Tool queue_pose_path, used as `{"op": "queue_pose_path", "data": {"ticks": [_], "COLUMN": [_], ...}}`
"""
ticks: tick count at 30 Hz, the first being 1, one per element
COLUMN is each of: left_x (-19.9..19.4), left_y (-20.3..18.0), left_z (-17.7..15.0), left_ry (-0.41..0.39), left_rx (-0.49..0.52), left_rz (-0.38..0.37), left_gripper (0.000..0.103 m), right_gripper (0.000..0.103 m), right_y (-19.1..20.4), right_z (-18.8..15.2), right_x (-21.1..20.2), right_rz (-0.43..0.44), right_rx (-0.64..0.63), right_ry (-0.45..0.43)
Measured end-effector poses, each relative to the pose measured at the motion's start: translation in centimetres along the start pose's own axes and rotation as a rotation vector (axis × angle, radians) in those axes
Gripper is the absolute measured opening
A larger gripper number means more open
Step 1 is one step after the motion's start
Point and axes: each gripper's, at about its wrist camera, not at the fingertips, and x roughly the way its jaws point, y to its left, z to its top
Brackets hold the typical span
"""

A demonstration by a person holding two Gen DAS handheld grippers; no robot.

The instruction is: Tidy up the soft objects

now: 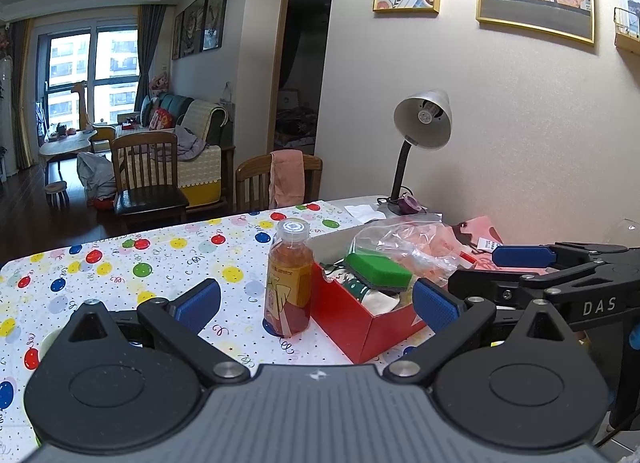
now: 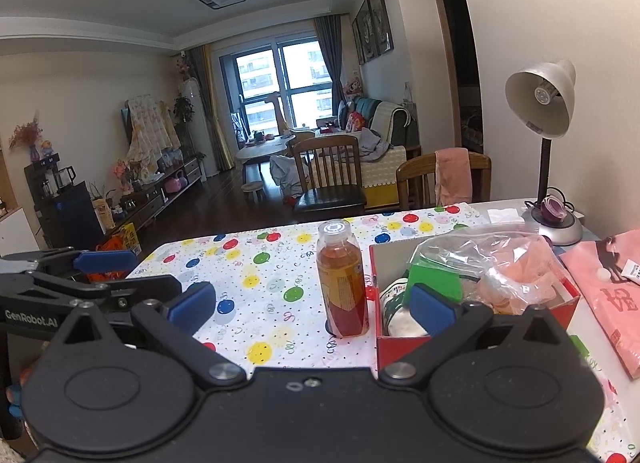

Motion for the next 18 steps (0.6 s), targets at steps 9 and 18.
{"op": "queue_pose_path", "data": {"ticks": [9,18], "left_x": [0.24,0.18], "left_y": [-0.11,0.25], "left_z": [0.06,-0.03], "left_ry": [0.006,-0.002], "left_rx": [0.001,-0.008], "left_rz": [0.006,0.003], "left_gripper": [0.103,0.103], "right_gripper": [0.103,0.103], "right_y": [0.12,0.14], "right_z": [-0.02,-0.22], "right_x": [-0.01,0.18], "right_rz": [0.001,0.002], "right_rx": [0.005,0.006], "right_ry": [0.004,0.016]}}
